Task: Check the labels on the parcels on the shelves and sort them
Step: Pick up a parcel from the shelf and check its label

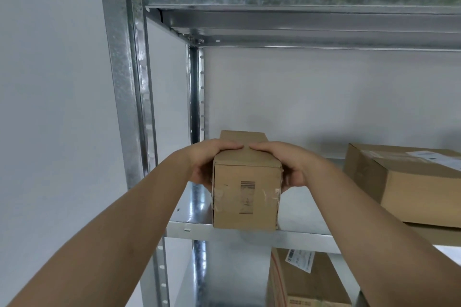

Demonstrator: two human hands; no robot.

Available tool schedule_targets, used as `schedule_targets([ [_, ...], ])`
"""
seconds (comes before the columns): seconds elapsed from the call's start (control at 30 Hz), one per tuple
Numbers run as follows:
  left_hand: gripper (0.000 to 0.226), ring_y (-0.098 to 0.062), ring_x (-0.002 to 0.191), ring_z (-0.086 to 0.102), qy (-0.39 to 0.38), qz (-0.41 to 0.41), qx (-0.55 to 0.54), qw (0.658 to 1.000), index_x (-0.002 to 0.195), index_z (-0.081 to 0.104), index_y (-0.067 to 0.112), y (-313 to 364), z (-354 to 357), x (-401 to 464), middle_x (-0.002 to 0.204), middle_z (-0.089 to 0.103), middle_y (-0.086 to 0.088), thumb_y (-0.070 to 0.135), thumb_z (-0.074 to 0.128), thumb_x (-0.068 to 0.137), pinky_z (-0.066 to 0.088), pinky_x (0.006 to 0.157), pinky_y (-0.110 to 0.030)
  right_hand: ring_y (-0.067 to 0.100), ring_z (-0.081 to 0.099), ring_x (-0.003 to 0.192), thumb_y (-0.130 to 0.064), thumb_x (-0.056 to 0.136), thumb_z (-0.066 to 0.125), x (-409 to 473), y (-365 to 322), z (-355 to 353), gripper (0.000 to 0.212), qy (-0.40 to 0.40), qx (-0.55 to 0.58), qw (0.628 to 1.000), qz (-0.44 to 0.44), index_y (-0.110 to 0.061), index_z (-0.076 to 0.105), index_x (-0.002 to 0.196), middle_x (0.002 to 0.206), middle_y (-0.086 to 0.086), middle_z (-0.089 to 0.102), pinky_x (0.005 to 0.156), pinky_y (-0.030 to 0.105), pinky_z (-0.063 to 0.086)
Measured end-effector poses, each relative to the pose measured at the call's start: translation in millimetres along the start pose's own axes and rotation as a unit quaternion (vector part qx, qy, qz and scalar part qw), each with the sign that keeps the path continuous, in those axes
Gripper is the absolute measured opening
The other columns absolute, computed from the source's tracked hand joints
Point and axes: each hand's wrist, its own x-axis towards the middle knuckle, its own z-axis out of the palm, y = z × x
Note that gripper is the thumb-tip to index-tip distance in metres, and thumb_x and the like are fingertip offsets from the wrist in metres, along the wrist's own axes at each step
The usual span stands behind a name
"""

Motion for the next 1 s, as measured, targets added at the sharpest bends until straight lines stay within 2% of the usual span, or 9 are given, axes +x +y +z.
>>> schedule_targets([
  [0.1,0.051,-0.036,0.106,0.069,-0.006,-0.002,0.006,1.000,0.128,0.067,0.019,0.8,-3.1,3.7,0.126,0.070,-0.018,0.051,0.069,0.089,0.052,0.097,-0.061,0.040,0.069,0.109,-0.052,0.087,0.071,0.6,-0.9,-1.6,0.051,0.006,-0.002,1.000,0.000,-0.015,0.067,0.122,0.125,0.020,0.068,0.093,0.067,0.052],
  [0.33,0.053,-0.039,0.116,0.067,0.002,-0.009,-0.005,1.000,0.128,0.067,0.015,0.9,-4.8,9.5,0.127,0.069,-0.020,0.047,0.072,0.086,0.047,0.103,-0.064,0.041,0.068,0.111,-0.050,0.086,0.073,5.6,-0.3,-1.6,0.051,0.008,-0.004,1.000,-0.004,-0.015,0.066,0.123,0.125,0.020,0.068,0.091,0.069,0.052],
  [0.47,0.049,-0.035,0.102,0.068,0.013,-0.009,-0.016,1.000,0.128,0.067,0.014,0.0,-3.3,10.3,0.119,0.072,-0.018,0.044,0.070,0.089,0.051,0.098,-0.057,0.041,0.068,0.112,-0.047,0.089,0.072,5.1,-1.3,-1.6,0.049,0.011,-0.001,1.000,-0.008,-0.014,0.065,0.124,0.126,0.021,0.068,0.090,0.069,0.053],
  [0.6,0.050,-0.034,0.100,0.068,0.020,-0.017,-0.039,0.999,0.128,0.067,0.012,1.3,-2.1,9.7,0.113,0.072,-0.016,0.039,0.072,0.086,0.050,0.101,-0.057,0.039,0.069,0.098,-0.042,0.091,0.071,5.4,-3.8,-1.6,0.045,0.008,0.002,1.000,-0.013,-0.013,0.064,0.125,0.123,0.020,0.069,0.089,0.068,0.053],
  [0.77,0.032,-0.032,0.092,0.069,0.026,-0.024,-0.049,0.998,0.113,0.070,0.010,4.2,-1.4,7.2,0.098,0.075,-0.014,0.034,0.069,0.090,0.045,0.108,-0.058,0.041,0.068,0.111,-0.037,0.093,0.071,5.3,-6.7,-0.7,0.041,0.010,0.001,1.000,-0.010,-0.011,0.063,0.124,0.125,0.021,0.068,0.092,0.070,0.051],
  [0.87,0.040,-0.034,0.100,0.068,0.024,-0.018,-0.032,0.999,0.118,0.068,0.011,4.0,-1.8,6.6,0.109,0.073,-0.017,0.038,0.071,0.088,0.046,0.106,-0.059,0.041,0.068,0.109,-0.042,0.090,0.072,4.3,-4.8,-1.9,0.047,0.008,-0.003,1.000,-0.011,-0.012,0.063,0.125,0.124,0.021,0.068,0.091,0.070,0.051],
  [1.0,0.062,-0.038,0.113,0.068,0.036,0.002,-0.020,0.999,0.127,0.066,0.015,-2.7,0.8,1.2,0.126,0.069,-0.020,0.049,0.079,0.077,0.054,0.096,-0.058,0.042,0.067,0.109,-0.054,0.087,0.071,-4.9,-0.5,-0.6,0.054,0.006,-0.015,1.000,-0.015,-0.018,0.063,0.125,0.124,0.022,0.066,0.089,0.069,0.052],
])
